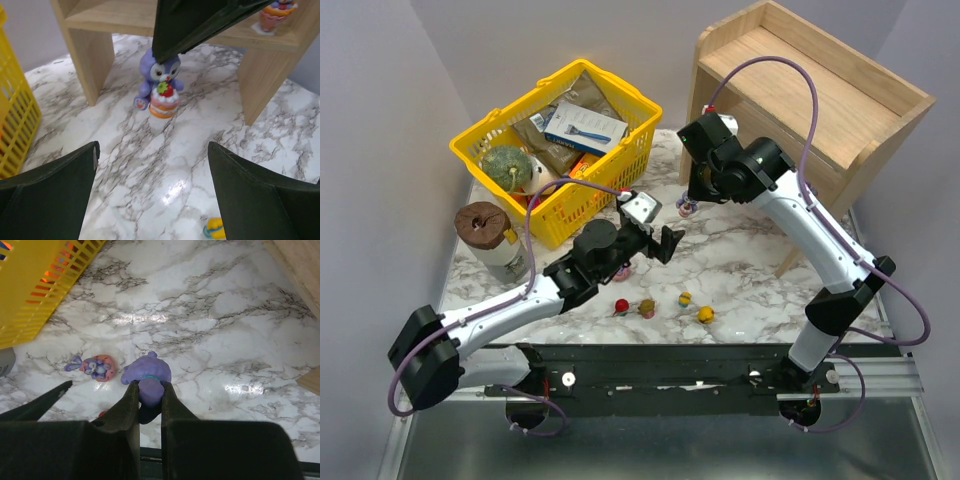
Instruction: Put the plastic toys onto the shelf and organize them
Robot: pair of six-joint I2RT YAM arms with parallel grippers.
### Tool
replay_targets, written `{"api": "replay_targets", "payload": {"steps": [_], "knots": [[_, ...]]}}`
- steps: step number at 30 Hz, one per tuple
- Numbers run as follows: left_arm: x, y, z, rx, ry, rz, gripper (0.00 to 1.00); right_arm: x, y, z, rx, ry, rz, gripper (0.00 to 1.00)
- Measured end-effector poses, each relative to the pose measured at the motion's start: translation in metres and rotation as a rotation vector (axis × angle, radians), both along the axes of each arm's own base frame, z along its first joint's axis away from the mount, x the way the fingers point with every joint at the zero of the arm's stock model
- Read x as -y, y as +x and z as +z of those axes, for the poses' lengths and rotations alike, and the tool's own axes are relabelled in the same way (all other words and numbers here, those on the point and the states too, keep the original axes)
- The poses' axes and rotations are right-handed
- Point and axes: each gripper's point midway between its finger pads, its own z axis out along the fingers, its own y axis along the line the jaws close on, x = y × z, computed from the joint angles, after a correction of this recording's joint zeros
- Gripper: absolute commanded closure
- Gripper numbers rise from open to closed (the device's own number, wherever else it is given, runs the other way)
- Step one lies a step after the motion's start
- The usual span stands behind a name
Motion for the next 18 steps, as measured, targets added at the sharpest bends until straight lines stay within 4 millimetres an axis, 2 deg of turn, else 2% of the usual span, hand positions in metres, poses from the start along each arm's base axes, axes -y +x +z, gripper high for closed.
{"api": "replay_targets", "payload": {"steps": [2,7,12,18], "knots": [[0.020,0.002,0.005,0.032,-0.018,-0.029,0.06,0.005,-0.002,-0.001,-0.017,0.001,-0.023,0.99],[0.041,0.009,0.016,0.098,-0.051,-0.043,0.11,0.010,-0.006,-0.004,-0.043,0.011,-0.065,1.00],[0.055,0.020,0.027,0.139,-0.064,-0.045,0.19,0.013,-0.009,-0.001,-0.049,0.036,-0.097,0.99],[0.065,0.027,0.029,0.152,-0.063,-0.046,0.18,0.010,-0.007,0.013,-0.026,0.093,-0.129,0.99]]}}
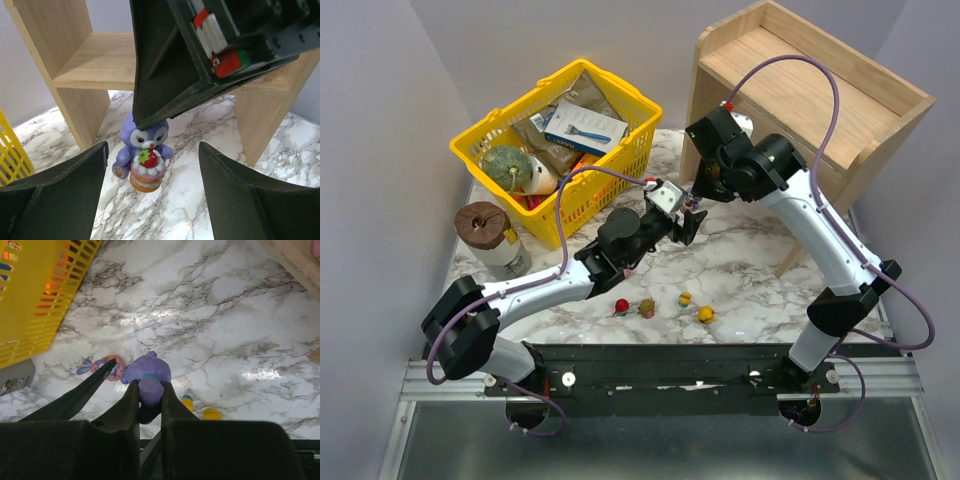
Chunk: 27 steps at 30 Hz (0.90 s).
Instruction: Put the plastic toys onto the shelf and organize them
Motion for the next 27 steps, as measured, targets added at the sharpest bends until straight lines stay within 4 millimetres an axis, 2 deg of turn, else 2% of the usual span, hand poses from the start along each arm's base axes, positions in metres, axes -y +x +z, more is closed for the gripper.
{"api": "replay_targets", "payload": {"steps": [5,7,9,11,18,24,25,27], "knots": [[0.007,0.004,-0.005,-0.003,0.012,0.002,0.18,0.000,0.000,0.002,0.003,0.011,-0.008,0.99],[0.007,0.006,-0.006,-0.004,0.017,0.011,0.23,0.000,0.000,0.002,0.003,0.013,-0.010,1.00],[0.007,0.008,-0.006,-0.003,0.017,0.017,0.34,0.000,0.000,0.002,0.003,0.014,-0.010,0.99],[0.007,0.009,-0.005,0.000,0.016,0.021,0.40,0.001,0.000,0.003,0.004,0.013,-0.011,0.99],[0.008,0.013,-0.001,0.009,0.021,0.034,0.46,0.004,-0.002,0.005,0.006,0.003,0.011,1.00],[0.010,0.015,-0.002,0.014,0.033,0.035,0.63,0.005,-0.002,0.005,0.003,-0.006,0.031,0.99],[0.011,0.015,-0.002,0.016,0.035,0.035,0.71,0.005,-0.002,0.005,0.002,-0.006,0.036,1.00],[0.012,0.015,-0.002,0.015,0.038,0.034,0.79,0.005,-0.003,0.005,0.003,-0.011,0.044,0.99]]}}
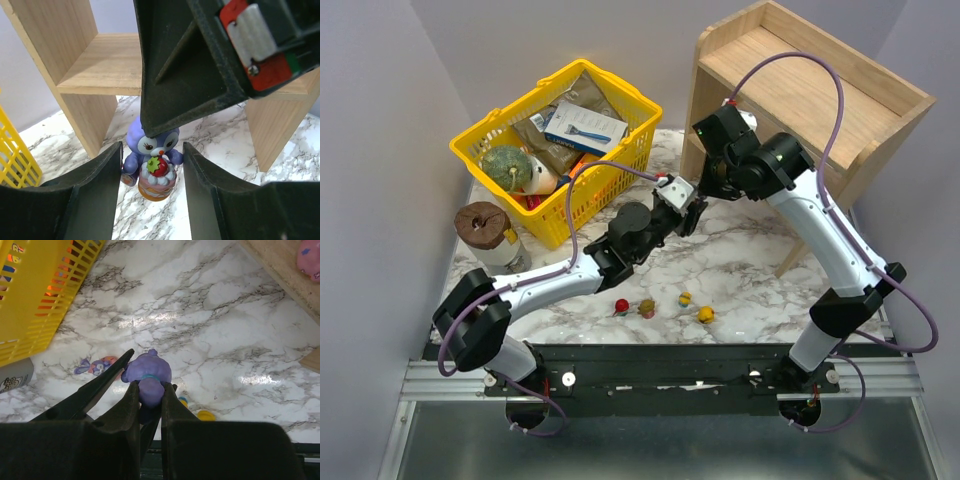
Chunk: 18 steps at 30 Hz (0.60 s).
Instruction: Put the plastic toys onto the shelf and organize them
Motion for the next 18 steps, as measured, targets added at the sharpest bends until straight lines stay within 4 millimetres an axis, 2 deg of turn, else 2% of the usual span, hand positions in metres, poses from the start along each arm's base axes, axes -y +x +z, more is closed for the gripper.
{"api": "replay_targets", "payload": {"steps": [1,3,4,5,9,10,12,13,16,18], "knots": [[0.001,0.000,0.000,0.001,0.000,0.000,0.86,0.001,0.000,0.000,0.000,-0.003,0.004,0.99],[0.002,0.000,0.000,0.002,0.002,-0.002,0.93,0.001,0.000,0.000,-0.002,-0.004,0.010,0.97],[0.001,0.000,0.000,0.002,0.003,-0.002,0.99,0.002,-0.001,0.000,-0.002,-0.005,0.016,0.91],[0.002,0.000,0.000,0.001,0.004,-0.002,1.00,0.002,-0.002,0.000,-0.004,-0.009,0.022,0.89],[0.004,-0.003,-0.002,-0.004,0.011,-0.009,1.00,0.006,-0.007,-0.003,-0.010,-0.017,0.043,0.78],[0.004,-0.004,-0.003,-0.005,0.012,-0.011,1.00,0.006,-0.008,-0.003,-0.010,-0.017,0.047,0.70],[0.005,-0.005,-0.004,-0.009,0.015,-0.014,1.00,0.006,-0.010,-0.004,-0.008,-0.013,0.059,0.62],[0.005,-0.005,-0.004,-0.009,0.017,-0.015,1.00,0.004,-0.011,-0.005,-0.010,-0.005,0.070,0.55],[0.004,-0.005,-0.008,-0.021,0.026,-0.012,1.00,0.001,-0.018,-0.006,-0.018,0.012,0.109,0.45],[0.003,-0.005,-0.012,-0.037,0.033,-0.010,1.00,0.001,-0.021,-0.003,-0.005,0.026,0.133,0.42]]}}
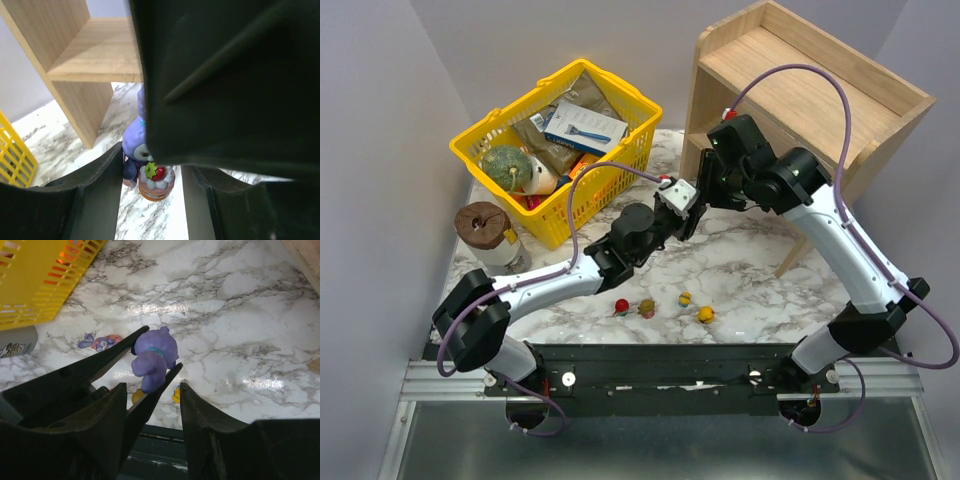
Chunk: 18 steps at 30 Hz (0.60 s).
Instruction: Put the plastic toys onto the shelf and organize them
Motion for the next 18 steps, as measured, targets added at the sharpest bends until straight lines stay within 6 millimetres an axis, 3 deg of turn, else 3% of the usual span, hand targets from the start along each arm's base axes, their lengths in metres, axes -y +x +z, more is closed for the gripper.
{"api": "replay_targets", "payload": {"steps": [4,10,18], "knots": [[-0.003,-0.002,0.000,-0.015,0.000,0.001,1.00,-0.004,-0.005,0.007,0.033,0.045,0.051,0.40],[-0.012,-0.015,0.019,-0.005,-0.040,-0.032,1.00,-0.013,-0.007,0.021,0.088,0.087,0.132,0.40],[-0.011,-0.045,0.041,0.004,-0.066,-0.181,1.00,-0.018,-0.008,0.024,0.179,0.058,0.287,0.50]]}}
